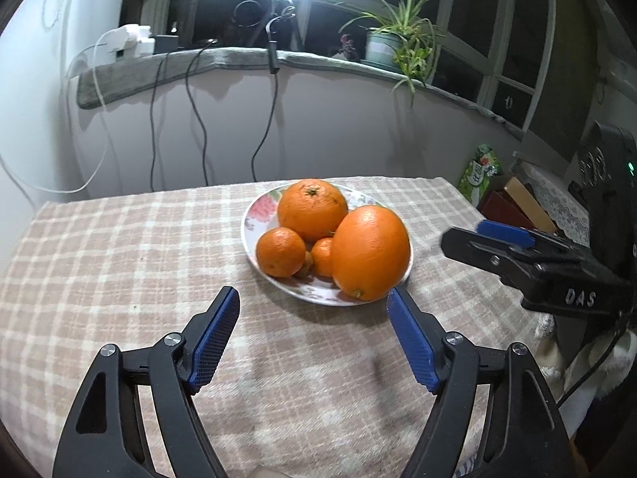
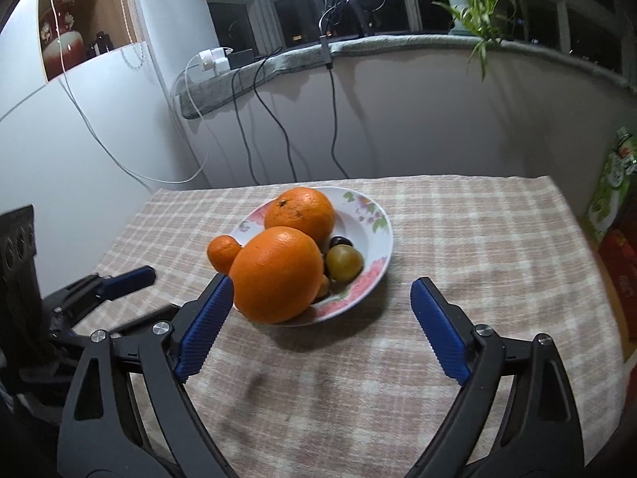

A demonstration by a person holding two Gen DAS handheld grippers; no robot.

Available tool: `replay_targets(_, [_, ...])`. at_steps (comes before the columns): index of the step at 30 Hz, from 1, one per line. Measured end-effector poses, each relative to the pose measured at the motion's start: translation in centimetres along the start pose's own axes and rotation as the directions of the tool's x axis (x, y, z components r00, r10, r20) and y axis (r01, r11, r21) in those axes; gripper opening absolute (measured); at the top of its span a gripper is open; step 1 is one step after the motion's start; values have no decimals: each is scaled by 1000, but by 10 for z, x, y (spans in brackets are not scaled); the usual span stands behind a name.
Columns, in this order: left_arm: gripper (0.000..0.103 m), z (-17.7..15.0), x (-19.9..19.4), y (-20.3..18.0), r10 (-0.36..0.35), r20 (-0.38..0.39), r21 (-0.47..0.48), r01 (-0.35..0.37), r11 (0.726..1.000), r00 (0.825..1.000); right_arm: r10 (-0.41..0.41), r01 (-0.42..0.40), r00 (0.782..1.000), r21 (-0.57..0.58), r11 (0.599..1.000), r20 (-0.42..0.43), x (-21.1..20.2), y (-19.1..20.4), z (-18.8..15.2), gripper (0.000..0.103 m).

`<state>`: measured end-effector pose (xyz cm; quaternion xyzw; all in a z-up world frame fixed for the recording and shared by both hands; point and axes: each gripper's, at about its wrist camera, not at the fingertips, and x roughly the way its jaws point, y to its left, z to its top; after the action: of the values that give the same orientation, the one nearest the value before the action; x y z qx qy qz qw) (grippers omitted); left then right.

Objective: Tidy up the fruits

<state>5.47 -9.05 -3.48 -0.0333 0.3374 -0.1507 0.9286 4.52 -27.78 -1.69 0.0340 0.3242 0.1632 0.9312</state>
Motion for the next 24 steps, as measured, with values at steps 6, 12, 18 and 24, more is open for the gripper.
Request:
replay_targets(6, [77,-2,-8,7,35,9,-27,-34,999,999,-88,90,996,-60,994,33,-10,11,-8,102])
replay_targets(12, [77,-2,-11,11,52,7,-34,-52,998,999,-117,120,992,-53,991,47,-14,10,-11,103])
replay_targets(18, [77,-2,-10,11,64,4,-31,-64,997,998,-121,123,992,-36,992,43,-12,6,-12,103])
replay_targets(24, [77,0,-9,11,77,6,-24,-77,997,997,-128,130,991,-40,991,39,-9,7,-12,103])
